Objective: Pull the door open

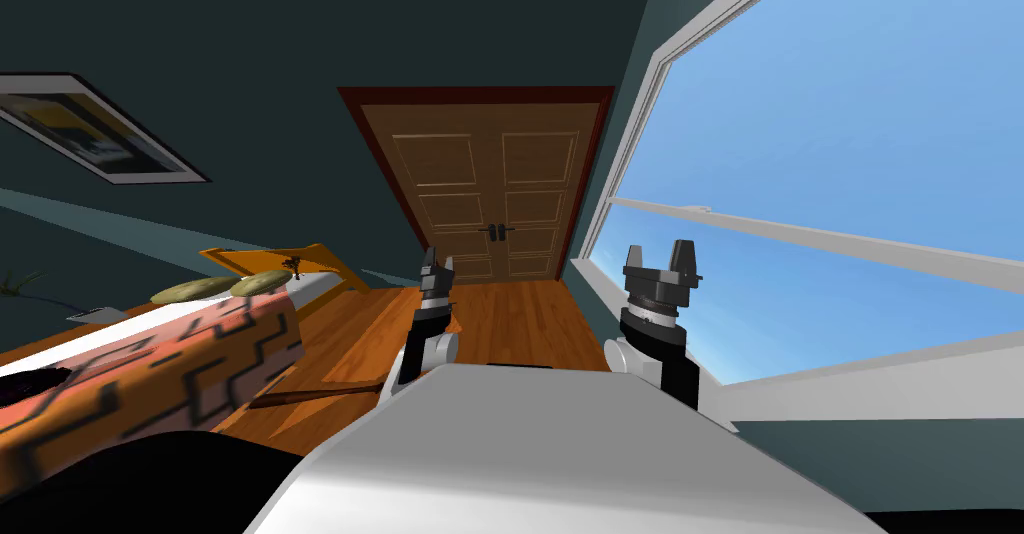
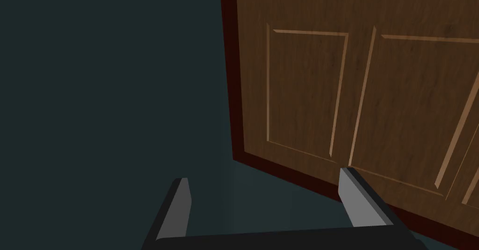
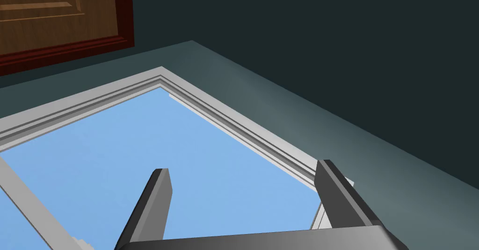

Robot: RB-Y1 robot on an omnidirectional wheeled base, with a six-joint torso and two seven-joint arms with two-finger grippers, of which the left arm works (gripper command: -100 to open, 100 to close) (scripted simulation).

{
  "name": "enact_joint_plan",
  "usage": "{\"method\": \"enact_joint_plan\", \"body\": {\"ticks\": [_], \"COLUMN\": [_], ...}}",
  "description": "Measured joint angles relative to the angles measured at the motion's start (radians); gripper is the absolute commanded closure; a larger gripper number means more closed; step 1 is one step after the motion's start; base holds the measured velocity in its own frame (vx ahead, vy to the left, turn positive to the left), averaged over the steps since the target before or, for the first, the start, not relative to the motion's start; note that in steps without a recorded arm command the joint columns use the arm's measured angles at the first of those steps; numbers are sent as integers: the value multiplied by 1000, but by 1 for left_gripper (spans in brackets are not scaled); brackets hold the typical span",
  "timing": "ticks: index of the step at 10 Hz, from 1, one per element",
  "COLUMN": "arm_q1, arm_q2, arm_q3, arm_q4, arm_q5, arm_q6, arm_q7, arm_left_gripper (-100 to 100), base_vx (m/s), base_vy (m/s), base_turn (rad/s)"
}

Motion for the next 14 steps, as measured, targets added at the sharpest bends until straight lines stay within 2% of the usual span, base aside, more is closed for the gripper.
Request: {"method": "enact_joint_plan", "body": {"ticks": [6, 9, 14], "arm_q1": [-44, -57, -84], "arm_q2": [60, 75, 111], "arm_q3": [35, 42, 68], "arm_q4": [115, 161, 246], "arm_q5": [15, 18, 30], "arm_q6": [10, 9, 9], "arm_q7": [17, 21, 36], "arm_left_gripper": [-100, -100, -100], "base_vx": [159, 85, 98], "base_vy": [3, -2, 5], "base_turn": [-47, -34, -41]}}
